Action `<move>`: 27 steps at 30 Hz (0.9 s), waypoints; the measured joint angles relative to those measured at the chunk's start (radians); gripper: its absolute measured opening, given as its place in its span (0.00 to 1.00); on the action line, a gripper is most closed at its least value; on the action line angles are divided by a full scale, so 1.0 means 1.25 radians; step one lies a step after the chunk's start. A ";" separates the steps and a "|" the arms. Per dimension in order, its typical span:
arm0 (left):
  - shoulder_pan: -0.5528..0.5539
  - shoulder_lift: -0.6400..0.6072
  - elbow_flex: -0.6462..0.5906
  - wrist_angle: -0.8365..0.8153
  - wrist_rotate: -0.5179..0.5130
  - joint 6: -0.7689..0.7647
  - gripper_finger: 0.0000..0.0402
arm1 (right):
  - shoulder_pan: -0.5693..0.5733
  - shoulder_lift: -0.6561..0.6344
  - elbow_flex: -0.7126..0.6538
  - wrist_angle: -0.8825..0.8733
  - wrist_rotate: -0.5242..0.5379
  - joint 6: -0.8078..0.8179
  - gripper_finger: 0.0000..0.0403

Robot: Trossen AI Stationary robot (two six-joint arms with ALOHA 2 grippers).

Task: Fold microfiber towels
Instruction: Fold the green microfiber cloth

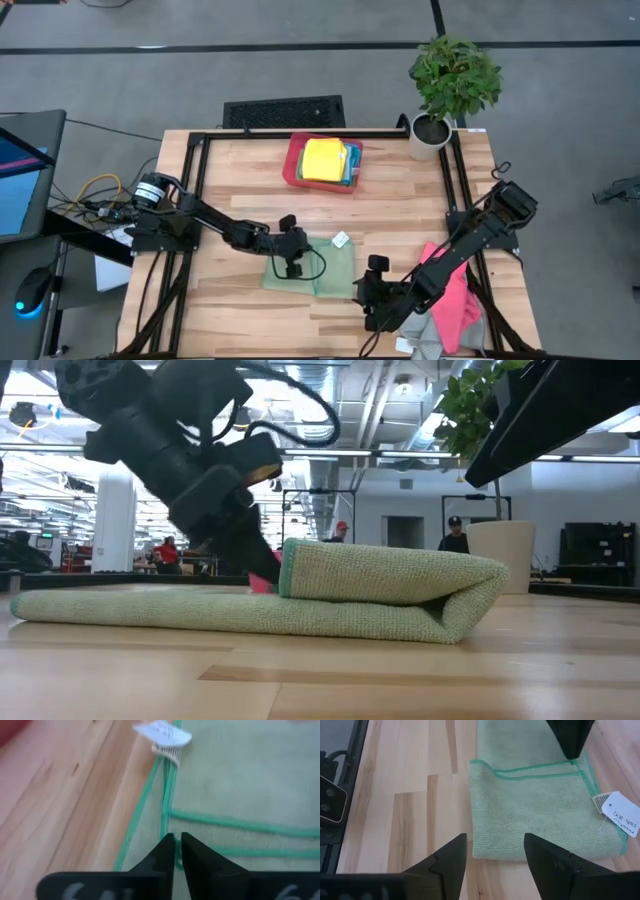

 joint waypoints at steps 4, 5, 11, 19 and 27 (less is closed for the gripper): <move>0.001 0.000 0.049 -0.031 -0.005 0.039 0.01 | 0.000 0.000 0.000 0.000 0.000 0.000 0.55; 0.003 0.000 0.063 -0.052 -0.007 0.049 0.01 | 0.000 0.000 0.000 0.000 0.000 0.000 0.55; 0.007 0.000 0.126 -0.181 -0.047 0.096 0.00 | 0.000 0.000 0.000 0.000 0.000 0.000 0.55; 0.040 0.000 0.205 -0.272 -0.061 0.151 0.00 | 0.005 0.000 0.000 0.000 0.000 0.000 0.55; 0.035 0.000 0.186 -0.318 -0.026 0.079 0.00 | 0.010 0.000 0.000 -0.005 0.000 -0.001 0.55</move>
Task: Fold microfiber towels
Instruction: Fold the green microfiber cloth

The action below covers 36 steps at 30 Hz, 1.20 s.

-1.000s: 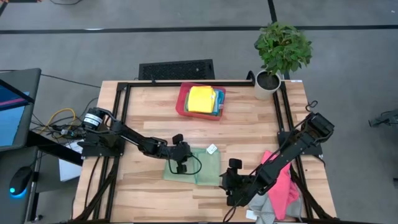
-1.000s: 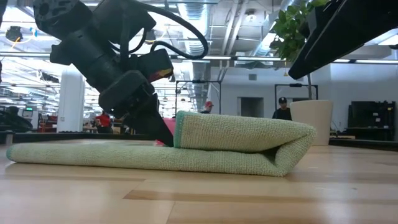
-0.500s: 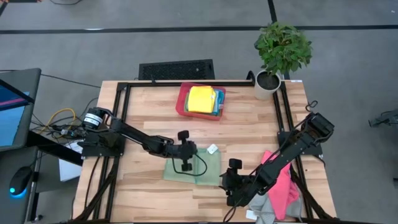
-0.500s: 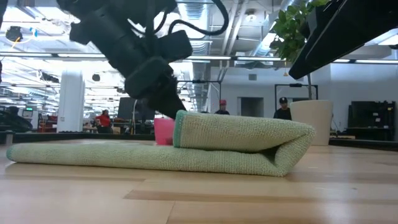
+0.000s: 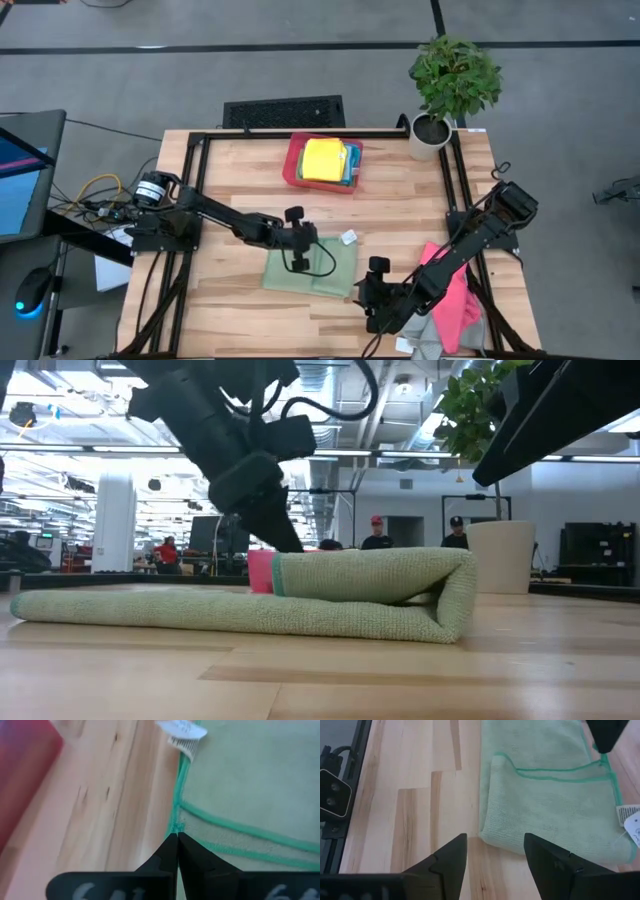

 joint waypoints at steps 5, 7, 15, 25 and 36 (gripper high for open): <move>-0.016 0.000 -0.001 -0.027 -0.048 -0.030 0.00 | -0.001 0.000 0.000 0.000 0.000 0.000 0.55; -0.021 0.000 -0.001 -0.026 -0.112 -0.033 0.00 | -0.001 0.000 0.000 0.001 0.000 0.000 0.55; -0.025 0.000 -0.002 -0.006 -0.129 -0.045 0.00 | 0.004 0.000 0.000 0.008 0.001 0.005 0.55; -0.039 0.000 -0.002 -0.011 -0.039 -0.102 0.00 | 0.004 0.000 -0.039 0.074 0.022 0.006 0.55; -0.095 0.000 -0.002 -0.014 -0.125 -0.115 0.09 | -0.010 0.001 -0.090 0.296 0.031 -0.193 0.56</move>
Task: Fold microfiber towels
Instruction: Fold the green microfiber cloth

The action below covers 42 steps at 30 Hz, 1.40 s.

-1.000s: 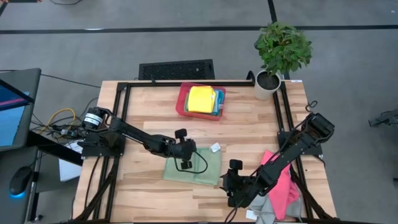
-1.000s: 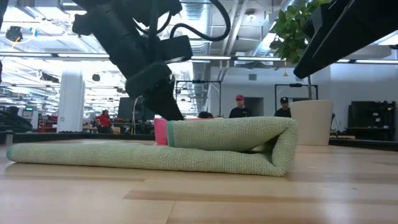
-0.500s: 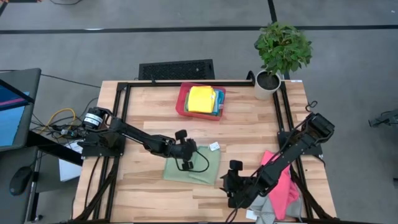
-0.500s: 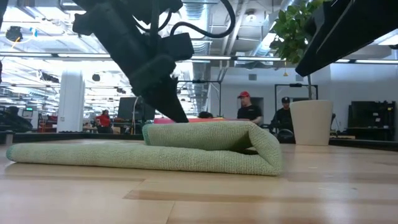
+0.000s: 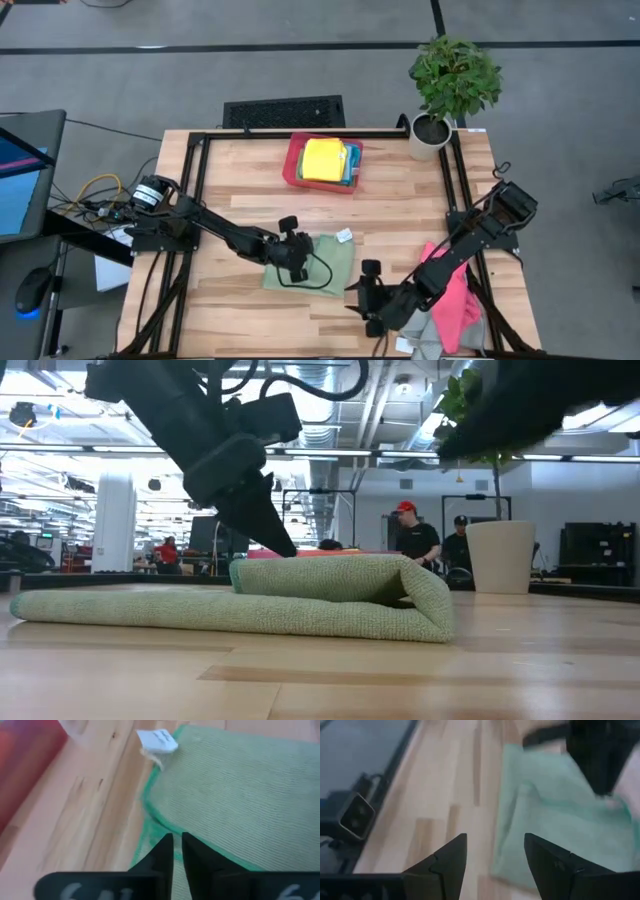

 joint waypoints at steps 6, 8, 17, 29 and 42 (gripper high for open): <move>-0.001 -0.001 0.000 0.000 0.028 0.002 0.23 | -0.047 0.000 0.000 0.026 0.011 -0.060 0.55; -0.001 -0.001 0.000 0.000 0.039 0.000 0.30 | -0.061 0.000 0.000 0.037 -0.001 -0.075 0.56; -0.020 -0.009 0.066 -0.161 0.039 -0.048 0.56 | -0.103 0.103 0.052 0.130 -0.031 -0.171 0.57; -0.115 -0.033 0.082 -0.395 -0.019 -0.206 0.58 | -0.167 0.210 0.152 0.109 -0.061 -0.203 0.57; -0.166 -0.032 0.076 -0.404 -0.049 -0.272 0.58 | -0.165 0.209 0.127 0.091 -0.073 -0.130 0.57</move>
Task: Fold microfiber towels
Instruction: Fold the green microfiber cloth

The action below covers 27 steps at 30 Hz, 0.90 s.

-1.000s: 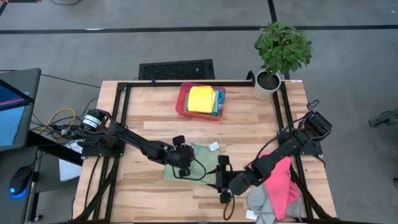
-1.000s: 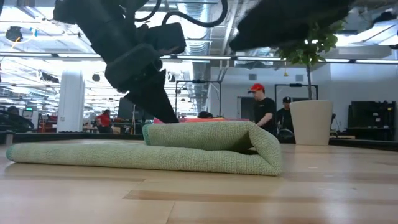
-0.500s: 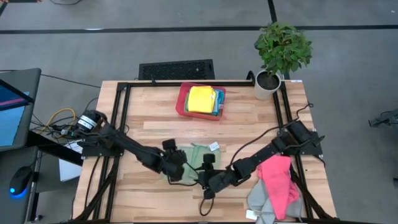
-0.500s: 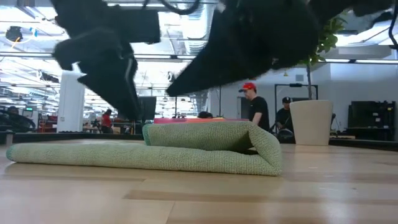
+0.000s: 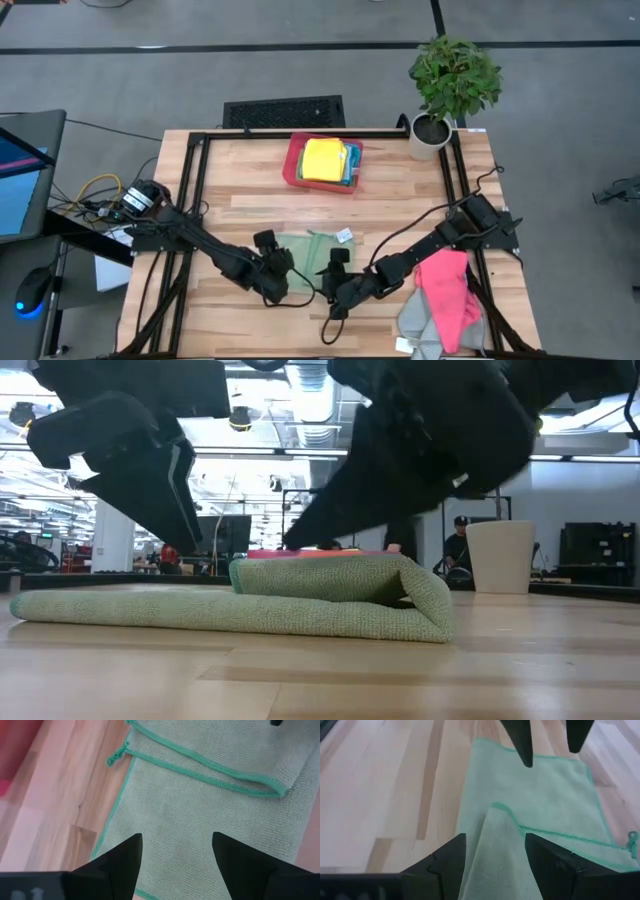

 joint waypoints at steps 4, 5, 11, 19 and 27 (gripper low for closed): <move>0.000 0.000 0.000 0.001 -0.001 -0.013 0.58 | 0.000 0.000 -0.001 0.003 -0.001 0.009 0.57; 0.000 0.000 0.000 0.001 -0.003 -0.014 0.58 | 0.000 0.007 -0.001 0.005 -0.001 0.014 0.57; 0.000 0.001 0.000 0.009 -0.006 -0.019 0.58 | 0.006 0.042 0.001 0.000 -0.014 0.047 0.56; -0.002 0.001 0.000 0.008 -0.011 -0.020 0.58 | 0.020 0.044 -0.001 -0.021 0.016 0.056 0.49; -0.003 0.008 -0.013 0.043 -0.023 -0.023 0.58 | 0.028 0.040 0.006 -0.035 0.024 0.058 0.30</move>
